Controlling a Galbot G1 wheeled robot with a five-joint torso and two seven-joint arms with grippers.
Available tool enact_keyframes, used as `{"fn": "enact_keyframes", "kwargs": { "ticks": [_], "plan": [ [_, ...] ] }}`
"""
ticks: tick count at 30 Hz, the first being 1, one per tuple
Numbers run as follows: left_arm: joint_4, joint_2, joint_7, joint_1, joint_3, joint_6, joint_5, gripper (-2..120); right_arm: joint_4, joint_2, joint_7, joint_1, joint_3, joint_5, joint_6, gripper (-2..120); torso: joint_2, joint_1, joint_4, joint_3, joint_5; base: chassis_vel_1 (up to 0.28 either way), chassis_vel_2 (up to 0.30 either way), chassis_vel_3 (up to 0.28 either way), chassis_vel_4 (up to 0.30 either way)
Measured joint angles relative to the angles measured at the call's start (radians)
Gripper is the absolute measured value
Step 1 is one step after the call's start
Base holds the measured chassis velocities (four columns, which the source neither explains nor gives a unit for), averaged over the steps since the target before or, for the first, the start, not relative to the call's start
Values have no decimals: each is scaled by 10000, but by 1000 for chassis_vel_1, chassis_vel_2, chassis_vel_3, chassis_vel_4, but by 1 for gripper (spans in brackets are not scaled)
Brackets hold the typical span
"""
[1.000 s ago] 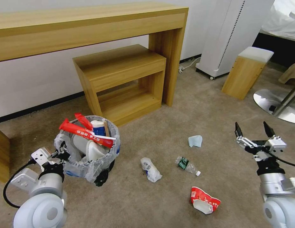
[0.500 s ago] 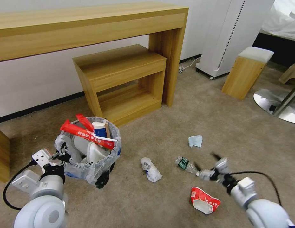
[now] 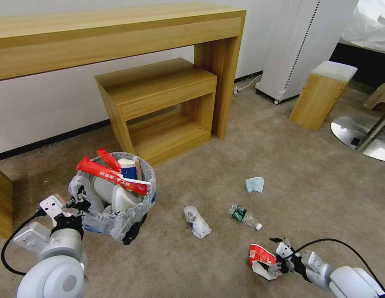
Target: Pick up the trash bin and place the garbage on the floor into it.
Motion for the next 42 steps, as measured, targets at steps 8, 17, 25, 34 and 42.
{"fn": "enact_keyframes", "kwargs": {
  "ticks": [8,17,25,34,42],
  "plan": [
    [19,-85,-48,-67,170,-1,124,3,-941,272,71,390,-304,-341,-28,100,0,0,0,0,1,0,0,0,0],
    [52,-92,-50,-39,136,0,137,3,-1492,463,-200,522,-434,-767,43,82,0,0,1,0,0,0,0,0,0],
    [69,-80,-43,-4,120,-13,116,3,-1681,505,-172,615,-293,-757,183,51,0,0,1,0,-1,0,0,0,0],
    [132,-48,-38,-66,100,-15,76,3,-1752,502,-183,644,-206,-758,401,21,0,0,1,0,0,0,0,0,0],
    [230,-27,-28,-122,149,-15,48,3,-1704,504,-56,573,-119,-720,579,0,0,0,1,0,0,0,0,0,0]
  ]
}}
